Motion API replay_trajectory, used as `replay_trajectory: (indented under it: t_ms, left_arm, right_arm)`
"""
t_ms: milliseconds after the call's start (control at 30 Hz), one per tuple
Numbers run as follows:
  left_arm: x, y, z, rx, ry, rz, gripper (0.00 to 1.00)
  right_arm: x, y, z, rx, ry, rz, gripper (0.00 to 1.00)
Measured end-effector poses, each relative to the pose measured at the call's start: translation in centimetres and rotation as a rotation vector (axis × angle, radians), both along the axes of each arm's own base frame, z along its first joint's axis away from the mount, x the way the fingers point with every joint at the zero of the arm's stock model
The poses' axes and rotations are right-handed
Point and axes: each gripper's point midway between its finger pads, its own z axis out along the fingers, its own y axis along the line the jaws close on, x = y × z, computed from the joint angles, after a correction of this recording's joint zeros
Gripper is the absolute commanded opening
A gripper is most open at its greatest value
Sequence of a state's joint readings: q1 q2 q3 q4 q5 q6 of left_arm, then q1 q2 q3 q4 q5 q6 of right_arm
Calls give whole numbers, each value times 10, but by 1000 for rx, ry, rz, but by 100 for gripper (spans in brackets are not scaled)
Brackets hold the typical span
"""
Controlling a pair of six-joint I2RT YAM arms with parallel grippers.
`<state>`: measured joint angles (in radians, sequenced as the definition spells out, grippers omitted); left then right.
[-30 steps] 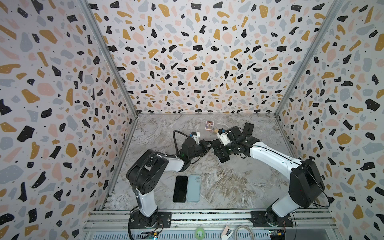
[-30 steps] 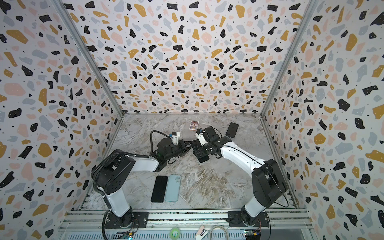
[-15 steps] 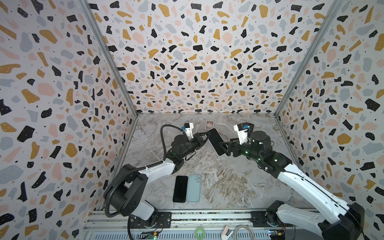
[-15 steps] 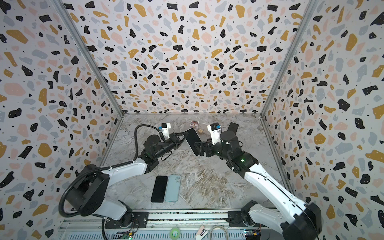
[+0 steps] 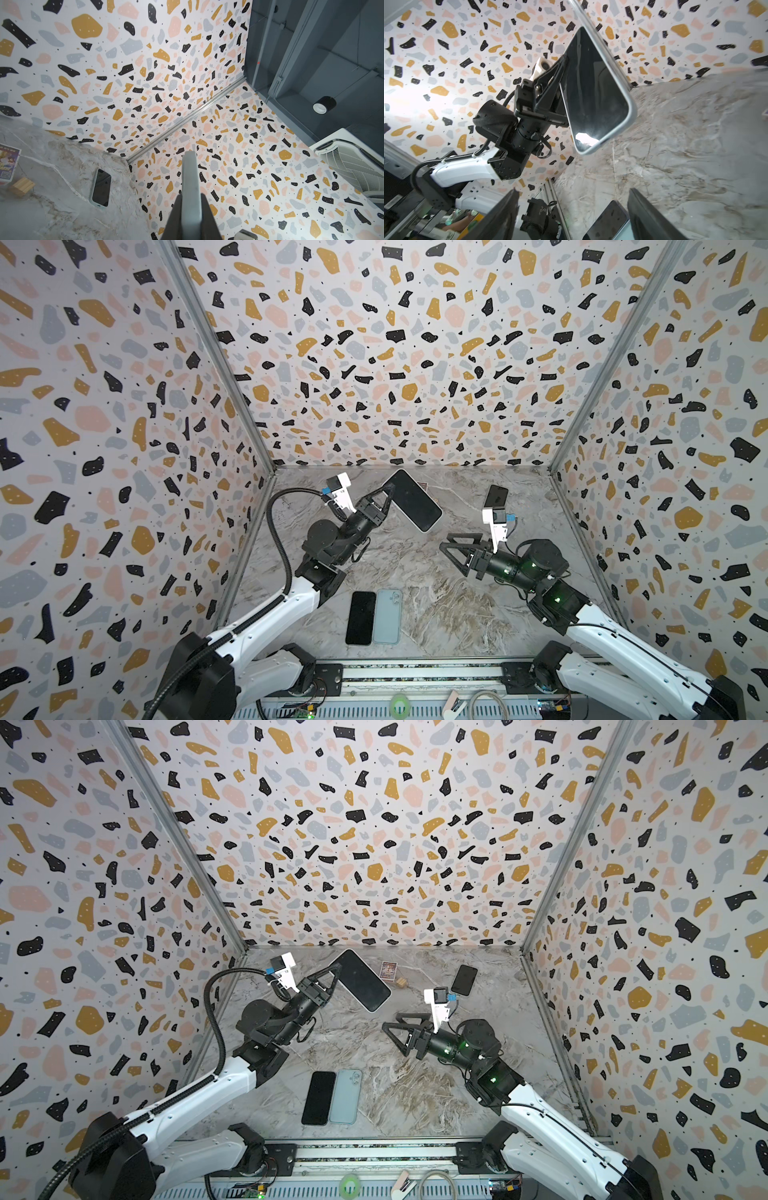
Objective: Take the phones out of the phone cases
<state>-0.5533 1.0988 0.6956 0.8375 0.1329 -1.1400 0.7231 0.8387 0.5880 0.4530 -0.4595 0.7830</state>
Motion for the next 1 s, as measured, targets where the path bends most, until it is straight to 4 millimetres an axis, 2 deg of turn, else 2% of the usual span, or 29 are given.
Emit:
replay_trajectory:
  t_ms: [167,367,533,700,1000]
  left_arm:
    - [-10,15,15,-82,-8,19,0]
    - [-13,18,3,-161,52,-12,0]
    - [-13,18,-10,-199,103,-33,0]
    - [-18,22,-1,-245,92,-44,0]
    - [-28,31,10,-284,60,-44,0]
  right_arm:
    - [-17,21,16,81,-64,88,72]
    - [-30,34,19,138,-115,141,65]
    - [-29,39,20,161,-130,144,61]
    - [-25,42,21,176,-137,132,58]
    - [-19,45,17,200,-129,118,58]
